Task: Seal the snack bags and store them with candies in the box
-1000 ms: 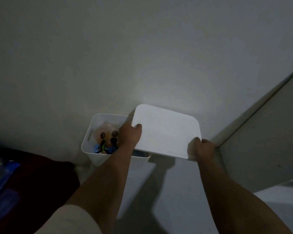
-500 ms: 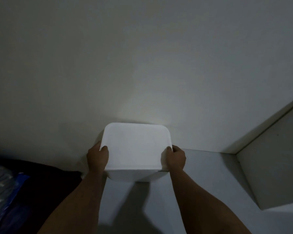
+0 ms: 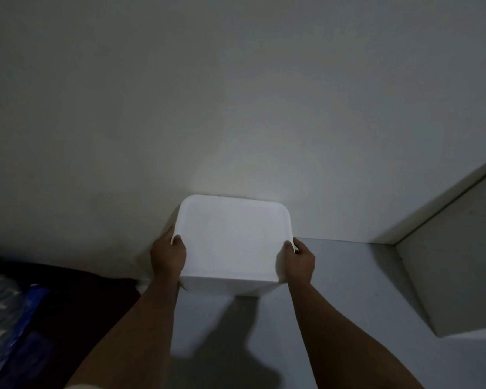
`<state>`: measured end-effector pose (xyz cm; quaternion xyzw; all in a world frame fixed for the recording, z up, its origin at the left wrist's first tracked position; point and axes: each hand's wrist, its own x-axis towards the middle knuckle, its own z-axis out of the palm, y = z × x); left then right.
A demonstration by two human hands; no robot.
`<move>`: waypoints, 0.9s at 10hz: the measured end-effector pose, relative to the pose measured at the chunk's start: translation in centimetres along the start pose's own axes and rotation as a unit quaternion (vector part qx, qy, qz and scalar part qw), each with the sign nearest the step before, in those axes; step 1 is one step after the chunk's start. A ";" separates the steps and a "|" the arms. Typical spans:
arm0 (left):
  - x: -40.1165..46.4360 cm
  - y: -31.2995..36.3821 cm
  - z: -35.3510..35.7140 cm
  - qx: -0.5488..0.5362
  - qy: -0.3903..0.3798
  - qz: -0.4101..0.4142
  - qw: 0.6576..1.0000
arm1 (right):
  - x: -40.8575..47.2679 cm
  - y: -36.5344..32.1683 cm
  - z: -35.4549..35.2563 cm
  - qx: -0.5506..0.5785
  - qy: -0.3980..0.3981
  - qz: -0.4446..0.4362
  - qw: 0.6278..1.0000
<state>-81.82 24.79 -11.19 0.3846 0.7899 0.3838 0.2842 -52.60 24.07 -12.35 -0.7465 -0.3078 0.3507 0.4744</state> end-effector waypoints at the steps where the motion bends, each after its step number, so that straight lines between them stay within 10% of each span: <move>1: 0.6 -0.3 0.4 0.019 -0.009 0.009 1.000 | 0.6 0.2 0.2 0.015 -0.011 0.016 1.000; 6: -0.5 0.3 -0.9 0.048 -0.064 0.035 0.996 | 0.0 -1.3 -1.7 -0.043 -0.062 0.035 0.997; 7: -3.8 -0.5 -1.0 0.015 0.027 0.040 0.999 | -2.0 -0.8 -3.8 -0.031 -0.048 0.030 0.998; 9: -13.0 -14.5 1.6 -0.055 0.033 0.136 0.989 | -5.2 -2.2 -11.3 0.116 0.009 -0.038 0.992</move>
